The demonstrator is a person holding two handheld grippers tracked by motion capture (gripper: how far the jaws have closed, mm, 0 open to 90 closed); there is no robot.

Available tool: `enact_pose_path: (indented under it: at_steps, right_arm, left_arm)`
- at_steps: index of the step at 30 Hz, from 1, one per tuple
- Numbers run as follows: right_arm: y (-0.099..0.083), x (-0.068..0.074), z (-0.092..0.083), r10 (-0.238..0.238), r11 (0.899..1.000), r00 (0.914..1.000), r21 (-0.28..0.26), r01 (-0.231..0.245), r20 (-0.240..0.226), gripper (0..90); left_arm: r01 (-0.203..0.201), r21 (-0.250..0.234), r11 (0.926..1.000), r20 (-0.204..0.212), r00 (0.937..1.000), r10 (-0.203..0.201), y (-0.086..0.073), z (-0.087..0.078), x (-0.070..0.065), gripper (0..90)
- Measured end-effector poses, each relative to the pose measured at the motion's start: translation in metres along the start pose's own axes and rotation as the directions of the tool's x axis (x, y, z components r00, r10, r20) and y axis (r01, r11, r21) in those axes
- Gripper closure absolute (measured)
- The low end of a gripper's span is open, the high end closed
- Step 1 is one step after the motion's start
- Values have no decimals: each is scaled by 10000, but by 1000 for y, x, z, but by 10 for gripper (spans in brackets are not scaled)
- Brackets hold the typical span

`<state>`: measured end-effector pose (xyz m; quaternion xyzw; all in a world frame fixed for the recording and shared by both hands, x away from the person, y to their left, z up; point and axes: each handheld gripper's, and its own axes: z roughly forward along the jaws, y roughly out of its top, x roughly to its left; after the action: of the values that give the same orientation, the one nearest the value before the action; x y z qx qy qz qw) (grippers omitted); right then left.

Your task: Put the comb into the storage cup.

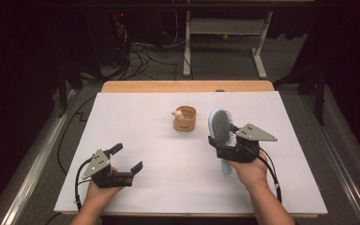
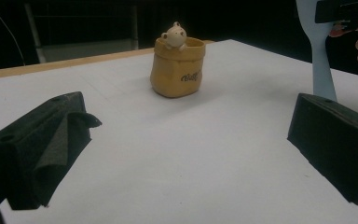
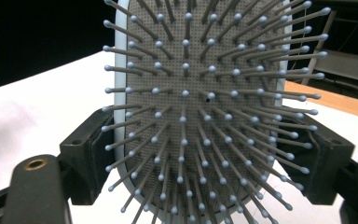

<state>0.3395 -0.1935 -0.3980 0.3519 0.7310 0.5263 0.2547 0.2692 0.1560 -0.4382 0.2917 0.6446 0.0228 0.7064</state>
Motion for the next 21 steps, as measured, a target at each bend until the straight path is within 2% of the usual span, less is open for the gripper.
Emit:
enact_pose_path:
  at_steps: [3,6,12,21]
  right_arm:
    - [-3,1,-3,-43,9996,10000,-275,43,-1,206]
    - [-9,1,-6,139,9982,9999,-583,-144,-87,206]
    - [-12,1,-7,187,9980,9997,-603,-195,-132,206]
    - [-7,1,-13,62,9952,10000,-974,-63,-10,206]
  left_arm:
    - [-61,-16,10000,-61,10000,61,-1,1,1,3]
    - [-115,12,9999,-129,9999,115,-2,2,1,3]
    - [-172,9,9999,-152,9997,172,-2,5,-3,3]
    - [-277,-157,9995,-195,9994,274,3,17,-17,3]
